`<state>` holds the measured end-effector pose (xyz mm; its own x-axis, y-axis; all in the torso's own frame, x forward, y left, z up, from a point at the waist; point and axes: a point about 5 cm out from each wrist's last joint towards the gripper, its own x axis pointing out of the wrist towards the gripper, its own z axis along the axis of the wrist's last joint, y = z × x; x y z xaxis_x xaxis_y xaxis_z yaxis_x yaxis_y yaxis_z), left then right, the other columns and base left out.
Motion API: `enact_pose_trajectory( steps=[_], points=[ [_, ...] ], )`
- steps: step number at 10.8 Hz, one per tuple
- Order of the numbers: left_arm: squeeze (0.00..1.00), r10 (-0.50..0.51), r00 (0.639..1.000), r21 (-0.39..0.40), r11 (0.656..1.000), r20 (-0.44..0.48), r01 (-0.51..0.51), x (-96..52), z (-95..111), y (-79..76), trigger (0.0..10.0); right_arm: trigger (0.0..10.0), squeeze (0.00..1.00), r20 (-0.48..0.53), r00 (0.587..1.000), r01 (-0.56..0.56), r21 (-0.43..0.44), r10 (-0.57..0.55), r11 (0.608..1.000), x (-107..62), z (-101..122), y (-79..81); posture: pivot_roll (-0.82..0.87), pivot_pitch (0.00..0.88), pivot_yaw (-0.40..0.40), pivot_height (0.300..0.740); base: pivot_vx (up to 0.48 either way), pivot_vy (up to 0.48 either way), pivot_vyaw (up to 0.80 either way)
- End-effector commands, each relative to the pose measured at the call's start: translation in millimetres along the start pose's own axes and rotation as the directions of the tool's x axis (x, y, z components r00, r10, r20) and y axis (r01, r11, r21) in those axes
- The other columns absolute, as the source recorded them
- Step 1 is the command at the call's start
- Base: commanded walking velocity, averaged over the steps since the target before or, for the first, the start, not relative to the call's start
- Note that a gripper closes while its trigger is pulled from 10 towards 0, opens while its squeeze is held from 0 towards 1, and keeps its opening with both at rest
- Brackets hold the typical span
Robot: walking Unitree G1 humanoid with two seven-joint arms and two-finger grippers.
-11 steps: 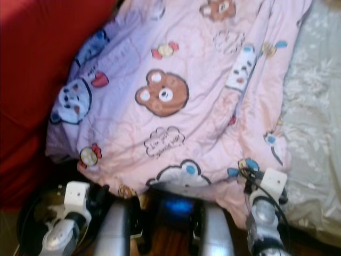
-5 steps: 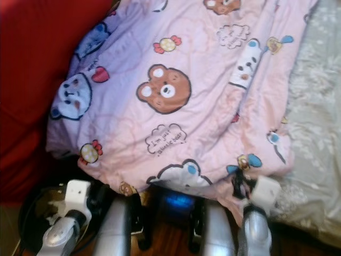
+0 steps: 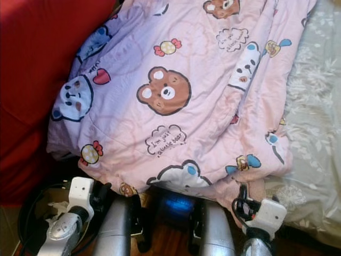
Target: Clean up the room
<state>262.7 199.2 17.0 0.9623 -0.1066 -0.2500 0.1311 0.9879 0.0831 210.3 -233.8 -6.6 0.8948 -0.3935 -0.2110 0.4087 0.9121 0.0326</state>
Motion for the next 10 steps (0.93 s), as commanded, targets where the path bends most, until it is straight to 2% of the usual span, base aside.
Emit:
enact_pose_trajectory(
  steps=[1,2,3,4,5,7,8,10],
  points=[
    [0.0,0.006,0.997,0.0,1.0,-0.072,-0.006,-11.2,-19.1,2.9,10.0,10.0,0.0,-0.12,0.992,0.038,-0.008,-0.039,0.999,-7.3,-19.1,-8.0,0.15,0.366,0.071,0.635,0.0,0.0,0.0],
    [0.0,0.013,0.997,0.002,1.0,-0.076,-0.013,-11.9,-20.1,5.1,10.0,10.0,0.89,-0.121,0.992,0.014,-0.013,-0.015,1.0,1.2,-14.3,-3.6,0.15,0.368,0.071,0.635,0.0,0.0,0.0],
    [0.0,0.017,0.997,0.002,1.0,-0.075,-0.017,-12.3,-20.2,5.8,10.0,10.0,1.0,-0.143,0.99,0.01,-0.027,-0.013,1.0,12.1,-11.0,-0.9,0.16,0.377,0.073,0.635,0.0,0.0,0.0],
    [0.0,0.017,0.997,0.003,1.0,-0.073,-0.017,-12.7,-20.1,5.4,10.0,10.0,1.0,-0.157,0.987,0.022,-0.025,-0.026,0.999,23.3,-5.4,0.5,0.16,0.383,0.074,0.635,0.0,0.0,0.0],
    [0.0,0.019,0.997,0.001,1.0,-0.072,-0.019,-13.9,-20.4,5.7,10.0,10.0,0.0,-0.133,0.991,0.021,-0.015,-0.023,1.0,39.7,9.7,5.8,0.16,0.391,0.074,0.635,0.0,0.0,0.0],
    [0.0,0.023,0.997,0.003,1.0,-0.075,-0.022,-16.2,-21.8,6.7,10.0,10.0,0.0,-0.117,0.992,0.043,-0.005,-0.043,0.999,44.9,15.7,5.0,0.17,0.398,0.076,0.635,0.0,0.0,0.0],
    [0.0,0.023,0.997,0.004,1.0,-0.076,-0.022,-17.1,-22.4,6.8,10.0,10.0,0.0,-0.117,0.99,0.079,0.003,-0.078,0.997,43.1,14.0,-0.6,0.17,0.404,0.076,0.635,0.0,0.0,0.0],
    [0.0,0.023,0.997,0.007,1.0,-0.078,-0.022,-17.8,-23.0,6.7,10.0,10.0,0.0,-0.148,0.967,0.21,-0.004,-0.208,0.978,29.9,0.2,-28.0,0.17,0.395,0.073,0.635,0.0,0.0,0.0]
  ],
)
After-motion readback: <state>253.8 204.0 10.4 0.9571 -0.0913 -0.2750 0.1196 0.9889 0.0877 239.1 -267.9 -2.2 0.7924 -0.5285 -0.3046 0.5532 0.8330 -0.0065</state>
